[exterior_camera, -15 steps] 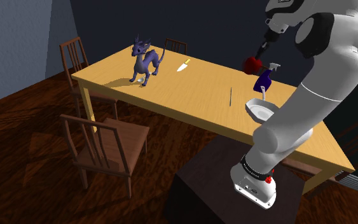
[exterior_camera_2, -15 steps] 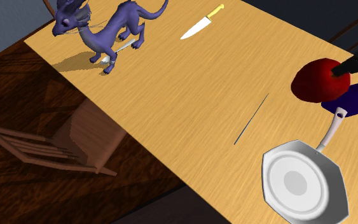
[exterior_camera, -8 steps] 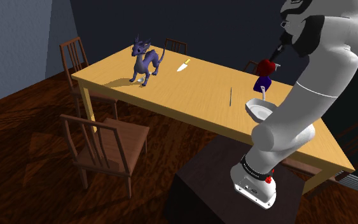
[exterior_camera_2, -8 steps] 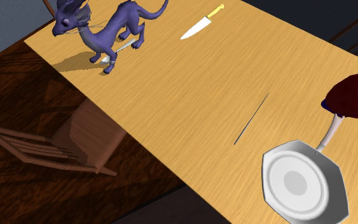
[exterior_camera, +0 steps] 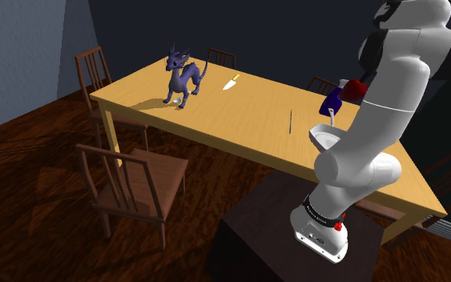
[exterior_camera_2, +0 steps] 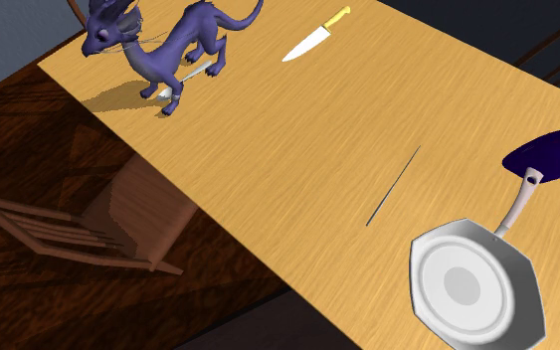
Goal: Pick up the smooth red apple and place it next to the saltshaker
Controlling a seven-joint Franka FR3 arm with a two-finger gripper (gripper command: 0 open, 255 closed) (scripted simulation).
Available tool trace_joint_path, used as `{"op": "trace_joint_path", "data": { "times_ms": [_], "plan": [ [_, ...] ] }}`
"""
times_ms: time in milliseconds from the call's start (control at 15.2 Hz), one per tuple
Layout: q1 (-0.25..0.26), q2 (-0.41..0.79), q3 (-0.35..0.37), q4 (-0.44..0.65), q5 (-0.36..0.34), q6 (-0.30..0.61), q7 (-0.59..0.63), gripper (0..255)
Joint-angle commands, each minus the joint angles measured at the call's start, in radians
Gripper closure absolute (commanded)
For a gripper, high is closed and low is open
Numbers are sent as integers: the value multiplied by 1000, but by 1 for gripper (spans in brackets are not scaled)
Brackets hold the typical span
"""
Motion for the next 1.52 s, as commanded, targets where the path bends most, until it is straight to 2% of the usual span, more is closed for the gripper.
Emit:
{"op": "trace_joint_path", "data": {
  "times_ms": [0,66,726,1452],
  "plan": [
    [-59,49,-6,61,40,-34,-53,255],
    [-94,79,-7,96,62,-52,-80,255],
    [-60,61,-3,-62,55,89,-100,255],
    [-47,77,8,-192,79,225,-134,255]
  ]
}}
